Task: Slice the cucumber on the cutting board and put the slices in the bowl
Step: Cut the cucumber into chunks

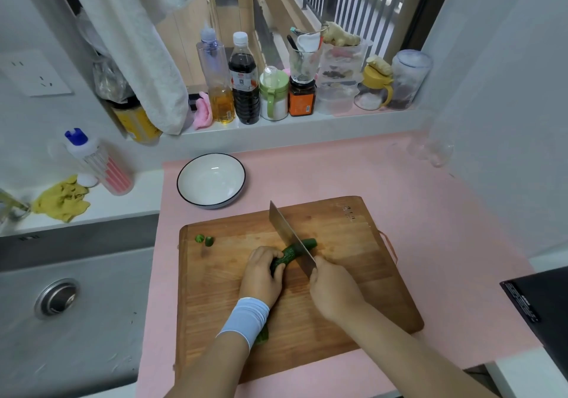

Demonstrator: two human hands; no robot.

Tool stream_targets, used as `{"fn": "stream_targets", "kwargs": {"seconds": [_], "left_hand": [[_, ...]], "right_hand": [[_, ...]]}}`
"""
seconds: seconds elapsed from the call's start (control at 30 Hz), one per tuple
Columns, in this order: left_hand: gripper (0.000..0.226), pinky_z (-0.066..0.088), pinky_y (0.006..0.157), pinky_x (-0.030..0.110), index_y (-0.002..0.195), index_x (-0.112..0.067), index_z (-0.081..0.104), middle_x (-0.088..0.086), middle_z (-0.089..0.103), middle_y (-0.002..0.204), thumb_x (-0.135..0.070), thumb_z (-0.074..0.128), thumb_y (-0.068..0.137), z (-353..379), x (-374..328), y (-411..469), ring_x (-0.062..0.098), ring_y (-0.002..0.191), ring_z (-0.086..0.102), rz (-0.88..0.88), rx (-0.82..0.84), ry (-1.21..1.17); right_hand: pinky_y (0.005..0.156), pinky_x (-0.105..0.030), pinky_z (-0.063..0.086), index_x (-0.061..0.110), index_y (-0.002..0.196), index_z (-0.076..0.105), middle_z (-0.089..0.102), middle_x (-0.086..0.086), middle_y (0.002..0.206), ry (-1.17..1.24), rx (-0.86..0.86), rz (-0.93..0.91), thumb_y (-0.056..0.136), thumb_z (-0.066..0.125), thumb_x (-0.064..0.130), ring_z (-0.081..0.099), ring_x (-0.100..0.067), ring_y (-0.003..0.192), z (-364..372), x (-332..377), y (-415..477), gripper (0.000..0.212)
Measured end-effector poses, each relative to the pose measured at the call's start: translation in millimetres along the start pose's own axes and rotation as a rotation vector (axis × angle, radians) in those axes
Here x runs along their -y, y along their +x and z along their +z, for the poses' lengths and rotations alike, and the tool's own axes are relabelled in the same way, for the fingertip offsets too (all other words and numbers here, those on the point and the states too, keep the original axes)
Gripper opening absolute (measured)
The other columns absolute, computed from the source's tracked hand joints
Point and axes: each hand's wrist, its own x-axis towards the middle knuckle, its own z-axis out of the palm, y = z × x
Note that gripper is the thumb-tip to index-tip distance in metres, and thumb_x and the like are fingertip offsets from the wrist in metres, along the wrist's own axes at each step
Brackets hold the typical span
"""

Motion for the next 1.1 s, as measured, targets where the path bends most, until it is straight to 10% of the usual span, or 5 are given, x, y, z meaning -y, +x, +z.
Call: {"fn": "stream_targets", "kwargs": {"seconds": [0.67, 1.1], "left_hand": [[0.029, 0.044, 0.087, 0.024, 0.099, -0.026, 0.059, -0.011, 0.056, 0.099, -0.014, 0.075, 0.078, -28.7, 5.0, -5.0, 0.011, 0.094, 0.054, -0.196, 0.119, 0.027], [0.015, 0.03, 0.081, 0.01, 0.093, -0.013, 0.062, -0.006, 0.054, 0.093, -0.006, 0.071, 0.082, -22.6, 11.6, -22.1, 0.011, 0.09, 0.048, -0.14, -0.043, 0.018]], "right_hand": [[0.067, -0.033, 0.054, 0.026, 0.121, 0.061, 0.063, 0.008, 0.083, -0.015, -0.115, -0.068, 0.106, 0.033, 0.031, 0.062, -0.014, 0.074, -17.2, 14.9, -10.1, 0.033], [0.063, -0.03, 0.049, 0.029, 0.121, 0.057, 0.061, 0.008, 0.08, -0.161, -0.144, -0.225, 0.106, 0.033, 0.031, 0.058, -0.013, 0.07, -1.6, 31.2, -38.9, 0.028]]}}
